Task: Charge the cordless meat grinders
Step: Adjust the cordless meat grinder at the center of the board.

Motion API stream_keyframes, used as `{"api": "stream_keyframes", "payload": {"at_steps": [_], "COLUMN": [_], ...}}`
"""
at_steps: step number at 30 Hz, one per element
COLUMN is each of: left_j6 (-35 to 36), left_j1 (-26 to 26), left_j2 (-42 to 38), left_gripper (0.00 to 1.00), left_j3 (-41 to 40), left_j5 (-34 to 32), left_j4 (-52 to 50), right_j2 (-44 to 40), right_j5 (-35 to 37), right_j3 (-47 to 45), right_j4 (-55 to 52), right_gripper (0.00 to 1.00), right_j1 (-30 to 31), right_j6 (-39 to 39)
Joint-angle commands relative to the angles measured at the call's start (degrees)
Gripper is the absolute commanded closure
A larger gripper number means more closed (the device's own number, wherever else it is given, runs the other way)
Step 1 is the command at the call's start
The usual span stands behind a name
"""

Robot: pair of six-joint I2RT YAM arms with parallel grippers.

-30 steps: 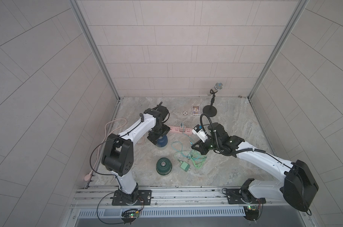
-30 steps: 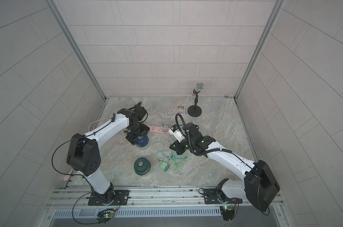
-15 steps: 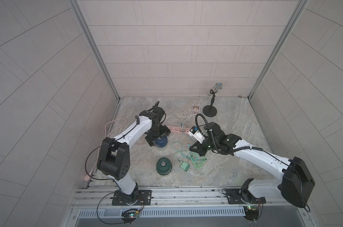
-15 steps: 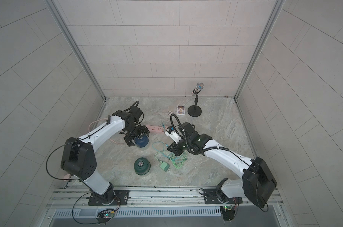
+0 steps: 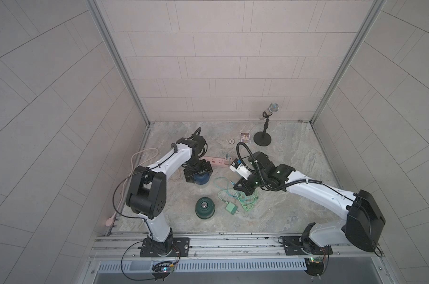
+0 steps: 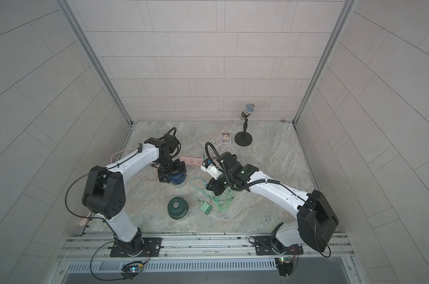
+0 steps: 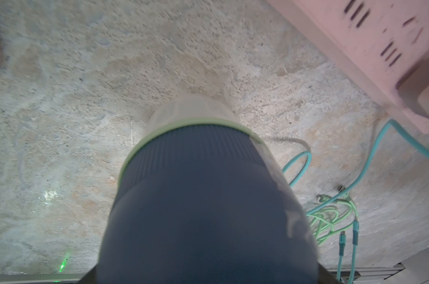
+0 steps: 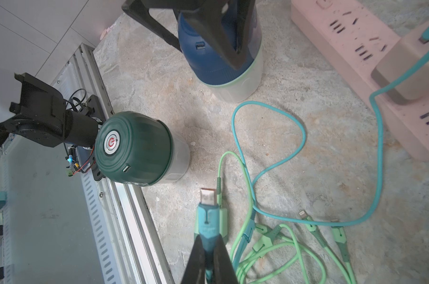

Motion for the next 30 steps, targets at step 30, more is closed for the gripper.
{"api": "stream_keyframes", "payload": {"at_steps": [30], "left_j6": [-11.0], "left_j1": [0.1], "left_j2": [-3.0], "left_gripper": [0.0], "left_j3": [-0.1], "left_j5": [4.5], "left_j4": [5.2], "right_j2": [3.7], "right_j5": [3.1], "right_j3": [5.0], "right_j4": [-7.1], "right_gripper": [0.94], "right_j1": [1.6], "right_j6": [-7.7]}}
